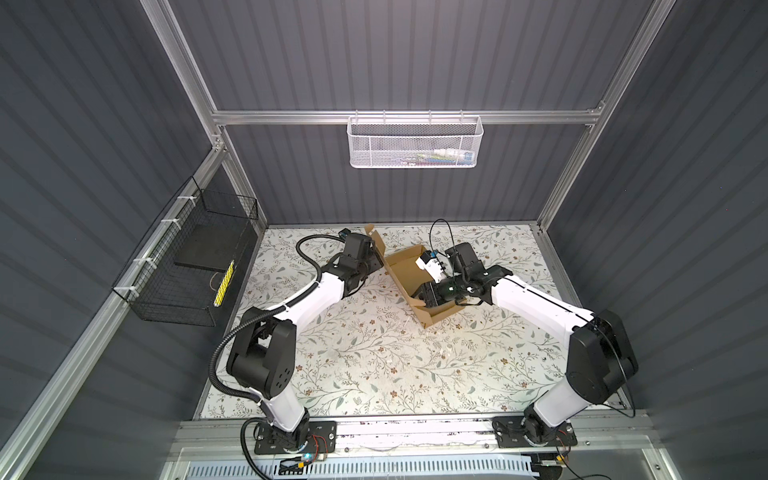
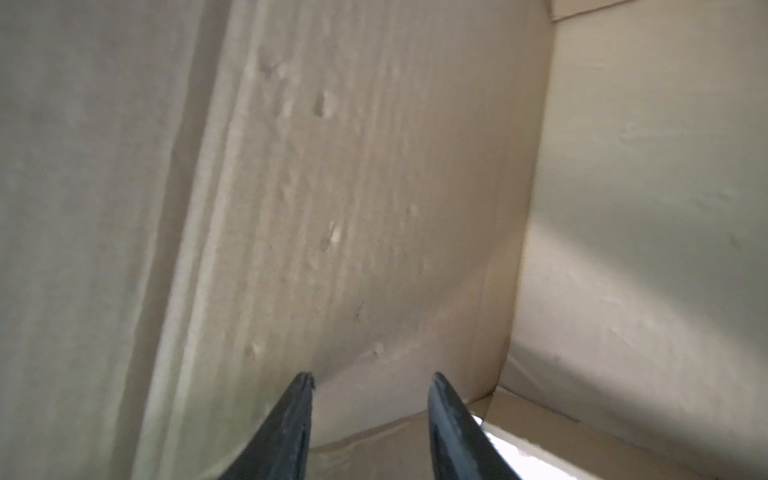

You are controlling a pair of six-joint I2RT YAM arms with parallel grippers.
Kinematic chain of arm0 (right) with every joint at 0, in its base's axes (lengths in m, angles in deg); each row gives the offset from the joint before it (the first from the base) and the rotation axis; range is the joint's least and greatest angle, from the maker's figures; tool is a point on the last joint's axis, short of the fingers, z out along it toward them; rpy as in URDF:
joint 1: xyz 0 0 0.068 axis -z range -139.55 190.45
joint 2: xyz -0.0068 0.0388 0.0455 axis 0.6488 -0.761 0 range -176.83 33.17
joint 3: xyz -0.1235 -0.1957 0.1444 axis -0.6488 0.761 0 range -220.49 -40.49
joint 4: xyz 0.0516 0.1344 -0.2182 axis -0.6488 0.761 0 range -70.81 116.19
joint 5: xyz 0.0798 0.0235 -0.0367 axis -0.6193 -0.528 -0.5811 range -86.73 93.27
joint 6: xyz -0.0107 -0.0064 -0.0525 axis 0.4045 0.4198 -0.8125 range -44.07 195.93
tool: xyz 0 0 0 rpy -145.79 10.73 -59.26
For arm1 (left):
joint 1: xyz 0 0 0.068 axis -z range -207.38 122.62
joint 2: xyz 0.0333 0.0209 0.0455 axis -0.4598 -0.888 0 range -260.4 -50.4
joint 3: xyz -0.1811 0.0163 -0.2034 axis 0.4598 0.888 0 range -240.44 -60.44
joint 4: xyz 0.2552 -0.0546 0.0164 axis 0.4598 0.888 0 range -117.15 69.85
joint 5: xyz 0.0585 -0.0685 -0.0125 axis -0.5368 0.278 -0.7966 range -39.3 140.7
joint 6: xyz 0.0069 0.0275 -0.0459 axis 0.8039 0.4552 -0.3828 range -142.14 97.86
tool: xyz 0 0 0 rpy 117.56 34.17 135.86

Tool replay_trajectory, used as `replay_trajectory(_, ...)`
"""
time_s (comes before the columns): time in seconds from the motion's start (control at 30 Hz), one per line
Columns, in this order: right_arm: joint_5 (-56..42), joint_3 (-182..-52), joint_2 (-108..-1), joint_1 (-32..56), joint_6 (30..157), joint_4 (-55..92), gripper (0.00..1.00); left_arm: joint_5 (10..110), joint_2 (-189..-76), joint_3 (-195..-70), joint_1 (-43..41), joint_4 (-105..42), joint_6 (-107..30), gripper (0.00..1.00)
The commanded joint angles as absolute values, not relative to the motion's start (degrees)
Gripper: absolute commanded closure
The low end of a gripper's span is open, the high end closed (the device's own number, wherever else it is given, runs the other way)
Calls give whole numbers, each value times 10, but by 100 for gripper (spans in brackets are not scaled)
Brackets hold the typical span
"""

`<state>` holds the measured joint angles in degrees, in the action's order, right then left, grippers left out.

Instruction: Fold the paper box

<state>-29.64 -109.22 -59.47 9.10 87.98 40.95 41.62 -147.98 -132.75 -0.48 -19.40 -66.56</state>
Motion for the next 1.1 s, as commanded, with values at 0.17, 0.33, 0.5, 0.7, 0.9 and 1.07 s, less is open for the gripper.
replay_trajectory(0.17, -316, -1079, -611, 75, 923, 337, 52, 460, -1507, -1382, -18, -184, -633, 40)
replay_trajectory(0.33, -316, -1073, -619, 64, 946, 306, 52, 482, -1522, -1406, -21, -183, -628, 40)
replay_trajectory(0.5, -315, -1064, -628, 48, 978, 263, 53, 515, -1540, -1432, -21, -195, -627, 41)
replay_trajectory(0.7, -304, -1064, -646, 27, 1006, 222, 53, 552, -1565, -1461, -22, -196, -617, 41)
replay_trajectory(0.9, -289, -1067, -655, 18, 1027, 192, 53, 581, -1583, -1490, -22, -192, -604, 42)
replay_trajectory(1.07, -268, -1069, -659, 12, 1042, 170, 54, 609, -1597, -1521, -22, -179, -587, 43)
